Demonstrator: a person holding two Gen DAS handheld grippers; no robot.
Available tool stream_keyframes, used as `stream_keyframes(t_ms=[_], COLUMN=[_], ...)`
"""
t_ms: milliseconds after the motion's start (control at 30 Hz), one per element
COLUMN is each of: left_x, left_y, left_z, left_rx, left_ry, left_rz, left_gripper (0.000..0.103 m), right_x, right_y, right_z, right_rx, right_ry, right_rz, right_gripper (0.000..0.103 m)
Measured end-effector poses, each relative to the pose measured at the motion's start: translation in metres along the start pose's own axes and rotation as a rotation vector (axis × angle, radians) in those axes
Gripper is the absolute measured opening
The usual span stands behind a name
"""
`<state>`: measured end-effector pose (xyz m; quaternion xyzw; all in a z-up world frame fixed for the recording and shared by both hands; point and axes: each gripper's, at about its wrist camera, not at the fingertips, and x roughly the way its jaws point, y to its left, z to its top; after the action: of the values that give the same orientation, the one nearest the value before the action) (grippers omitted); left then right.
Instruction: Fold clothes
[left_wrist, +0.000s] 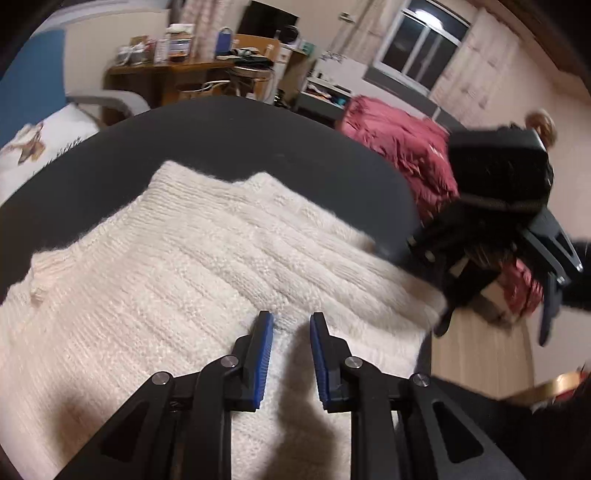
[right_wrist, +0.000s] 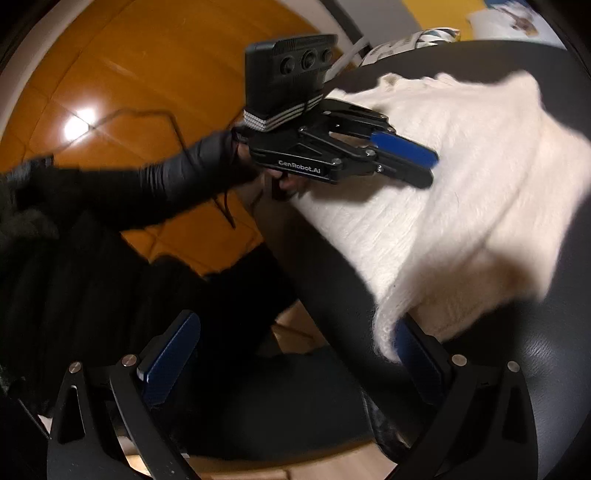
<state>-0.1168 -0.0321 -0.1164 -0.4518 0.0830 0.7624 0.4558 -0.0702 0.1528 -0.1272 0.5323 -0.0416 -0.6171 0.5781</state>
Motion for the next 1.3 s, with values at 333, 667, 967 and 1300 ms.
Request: stream_keyframes(t_ms=[333,667,967,1300], left_x=[-0.001,0.003,0.028,0.032], left_y=[-0.011,-0.029,0.013,0.028], left_z=[0.009,0.045,0.040,0.033], left_rx=[0.024,0.076,-0.064,-0.111], left_ry=[-0.021,-0.051,-0.072,-0.096], left_rz=[0.022,0.044,0.003,-0.068], left_gripper=[0.017,0.021,0.021,0.021], right_x=[0.032,-0.054,0.004,-0.032], right_y=[0.019,0.018,0.019,-0.002], right_z=[-0.003,-0.053,-0.031,-0.041], right_rx=[-0.086,0.357,0.456,0.576], right_ry=[0.147,-0.629,-0.720,-0.901], right_rz=[0.107,-0.100,-0.283,-0.375], right_gripper=[0.103,0.103,0.103,0.103])
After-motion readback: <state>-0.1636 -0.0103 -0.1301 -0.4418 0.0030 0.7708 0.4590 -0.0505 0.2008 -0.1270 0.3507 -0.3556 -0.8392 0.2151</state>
